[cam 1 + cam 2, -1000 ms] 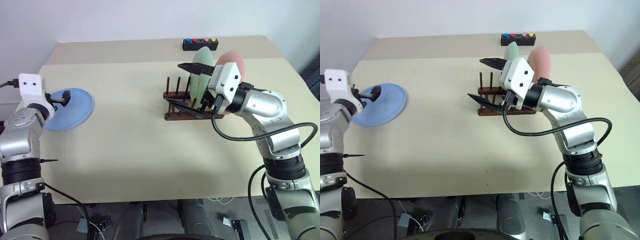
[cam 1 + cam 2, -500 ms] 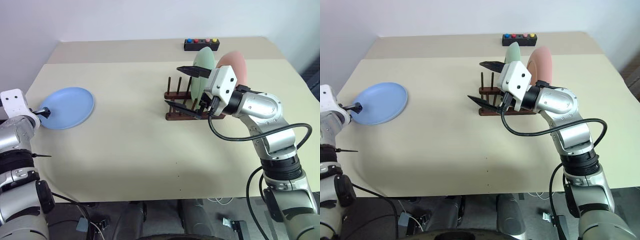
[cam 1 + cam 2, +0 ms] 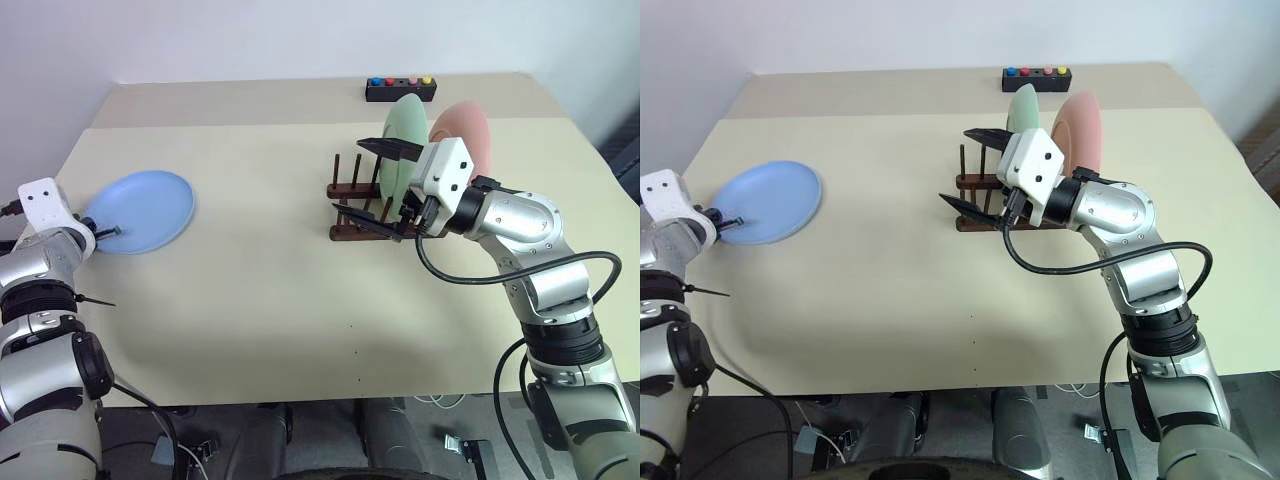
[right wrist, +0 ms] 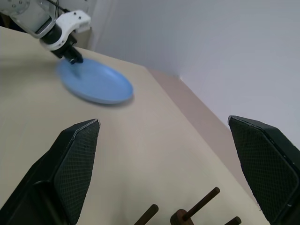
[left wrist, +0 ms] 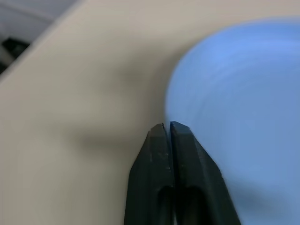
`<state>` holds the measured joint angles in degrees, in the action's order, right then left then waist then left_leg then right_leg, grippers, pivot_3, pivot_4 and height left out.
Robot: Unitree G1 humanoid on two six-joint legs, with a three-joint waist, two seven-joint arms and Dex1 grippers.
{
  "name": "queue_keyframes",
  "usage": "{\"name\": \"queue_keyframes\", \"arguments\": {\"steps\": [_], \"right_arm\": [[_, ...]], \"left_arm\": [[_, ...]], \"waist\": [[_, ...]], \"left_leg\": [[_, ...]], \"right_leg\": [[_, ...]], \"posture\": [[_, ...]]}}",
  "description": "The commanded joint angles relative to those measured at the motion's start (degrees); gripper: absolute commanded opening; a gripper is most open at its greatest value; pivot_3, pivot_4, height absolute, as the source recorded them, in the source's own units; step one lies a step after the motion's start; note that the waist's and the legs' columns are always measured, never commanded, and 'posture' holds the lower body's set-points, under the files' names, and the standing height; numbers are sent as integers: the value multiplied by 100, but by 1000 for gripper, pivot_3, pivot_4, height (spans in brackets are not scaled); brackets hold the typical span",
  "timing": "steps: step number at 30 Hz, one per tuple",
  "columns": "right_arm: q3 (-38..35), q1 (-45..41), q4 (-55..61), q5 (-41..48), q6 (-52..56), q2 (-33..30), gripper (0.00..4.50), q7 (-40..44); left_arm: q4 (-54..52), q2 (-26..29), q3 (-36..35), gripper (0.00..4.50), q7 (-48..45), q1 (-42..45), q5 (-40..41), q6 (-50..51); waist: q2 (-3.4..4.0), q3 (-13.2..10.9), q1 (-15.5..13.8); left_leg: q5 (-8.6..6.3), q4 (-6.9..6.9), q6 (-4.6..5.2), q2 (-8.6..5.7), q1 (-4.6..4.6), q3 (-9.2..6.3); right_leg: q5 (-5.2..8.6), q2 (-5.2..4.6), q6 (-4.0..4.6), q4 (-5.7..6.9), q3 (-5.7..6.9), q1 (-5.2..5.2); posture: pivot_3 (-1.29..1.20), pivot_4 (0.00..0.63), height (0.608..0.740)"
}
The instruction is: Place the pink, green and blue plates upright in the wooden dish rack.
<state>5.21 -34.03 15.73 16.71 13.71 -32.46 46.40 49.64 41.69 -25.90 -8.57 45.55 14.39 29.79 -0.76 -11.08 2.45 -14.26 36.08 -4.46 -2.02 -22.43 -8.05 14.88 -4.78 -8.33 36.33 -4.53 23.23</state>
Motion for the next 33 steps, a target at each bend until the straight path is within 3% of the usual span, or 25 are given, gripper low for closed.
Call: {"name": "queue_keyframes", "arguments": {"steps": [1,11,19,28,33], "right_arm": [[-154,-33,168,-13,-125,-9,4500,-32],[121,-135,30,-510,-540,-97,4500,77],[672,-478,-576,-1956,-1666,-18,4500,-283],[851,-1166,-1389,-3566,-2718,97,4500,-1492],[966,-1274,-1644,-3960,-3059,88,4500,-1667]], "left_arm": [[-781,-240,-187,23,-263,-63,385,-187],[-4156,-1552,-229,23,43,-352,1285,4],[-5388,-2328,593,23,986,352,897,15],[-6163,-2796,1924,23,1361,559,-104,-110],[-6295,-2961,2165,23,1304,537,-314,-107]], "waist": [[0,0,-21],[-11,-3,-22],[-14,-4,-29],[-15,-5,-5],[-15,-5,-2]], "left_leg": [[1,2,-1,0,0,0],[1,3,-2,0,-9,-1],[2,8,-3,-2,-8,2],[4,4,-8,-2,-8,3],[5,2,-8,-2,-8,4]], "right_leg": [[0,0,0,0,0,-1],[-1,-3,0,-1,0,7],[-2,-3,0,-2,0,4],[-2,-1,0,-5,-2,6],[-2,-1,0,-7,-2,6]], "posture": [[0,150,740],[0,150,740],[0,150,740],[0,150,740],[0,150,740]]}}
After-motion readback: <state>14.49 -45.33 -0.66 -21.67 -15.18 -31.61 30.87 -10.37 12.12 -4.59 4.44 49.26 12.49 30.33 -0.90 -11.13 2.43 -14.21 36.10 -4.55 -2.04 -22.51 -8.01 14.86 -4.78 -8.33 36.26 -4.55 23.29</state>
